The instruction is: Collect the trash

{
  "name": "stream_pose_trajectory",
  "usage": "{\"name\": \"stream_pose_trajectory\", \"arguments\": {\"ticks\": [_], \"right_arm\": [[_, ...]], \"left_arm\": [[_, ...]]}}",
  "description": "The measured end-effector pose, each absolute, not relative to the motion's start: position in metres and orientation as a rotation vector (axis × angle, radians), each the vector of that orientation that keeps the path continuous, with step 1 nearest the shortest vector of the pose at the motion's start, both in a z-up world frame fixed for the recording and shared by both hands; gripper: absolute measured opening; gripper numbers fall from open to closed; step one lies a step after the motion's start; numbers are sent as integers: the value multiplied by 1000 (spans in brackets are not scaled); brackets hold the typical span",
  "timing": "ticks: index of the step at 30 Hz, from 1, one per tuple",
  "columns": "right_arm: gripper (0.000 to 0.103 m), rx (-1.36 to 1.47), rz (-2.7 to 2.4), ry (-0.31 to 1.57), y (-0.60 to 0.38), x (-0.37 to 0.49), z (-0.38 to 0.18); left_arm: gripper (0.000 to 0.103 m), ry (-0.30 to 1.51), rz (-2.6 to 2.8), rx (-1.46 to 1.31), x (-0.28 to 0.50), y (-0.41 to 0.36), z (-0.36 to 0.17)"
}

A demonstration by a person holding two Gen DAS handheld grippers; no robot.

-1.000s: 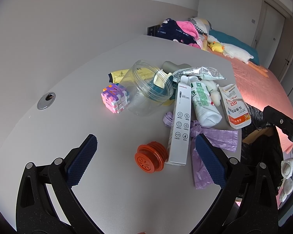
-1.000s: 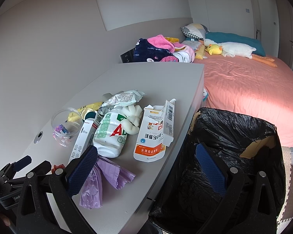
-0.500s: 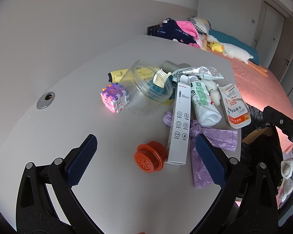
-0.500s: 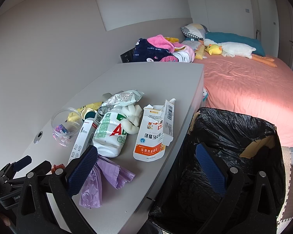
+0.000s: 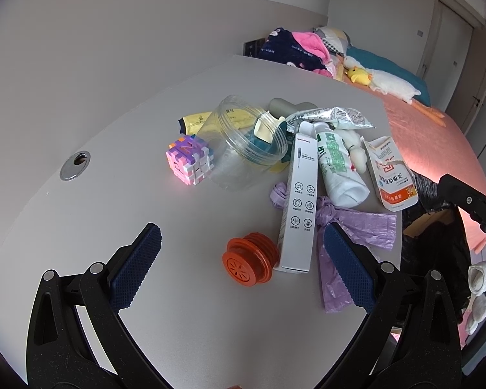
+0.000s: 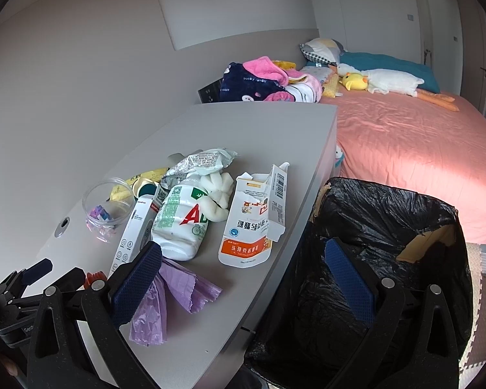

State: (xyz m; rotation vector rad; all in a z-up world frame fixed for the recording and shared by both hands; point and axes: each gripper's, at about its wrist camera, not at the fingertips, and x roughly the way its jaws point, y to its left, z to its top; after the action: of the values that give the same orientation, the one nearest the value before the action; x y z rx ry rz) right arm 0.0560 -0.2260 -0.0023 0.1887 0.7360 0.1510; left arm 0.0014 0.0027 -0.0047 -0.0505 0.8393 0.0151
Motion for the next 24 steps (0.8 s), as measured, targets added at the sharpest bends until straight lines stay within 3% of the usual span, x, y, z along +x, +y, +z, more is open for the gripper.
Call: {"name": "stream_pose_trajectory", "arguments": {"ticks": [14, 20, 24], "right_arm": [[100, 217, 158, 745, -235, 64, -14], [95, 232, 158, 767, -240, 71, -24], [94, 237, 153, 777, -242, 76, -28]], "left_arm": [[97, 879, 38, -88, 12, 15, -23], [82, 929, 40, -84, 19, 16, -40], [81, 911, 34, -89, 17, 19, -42]]}}
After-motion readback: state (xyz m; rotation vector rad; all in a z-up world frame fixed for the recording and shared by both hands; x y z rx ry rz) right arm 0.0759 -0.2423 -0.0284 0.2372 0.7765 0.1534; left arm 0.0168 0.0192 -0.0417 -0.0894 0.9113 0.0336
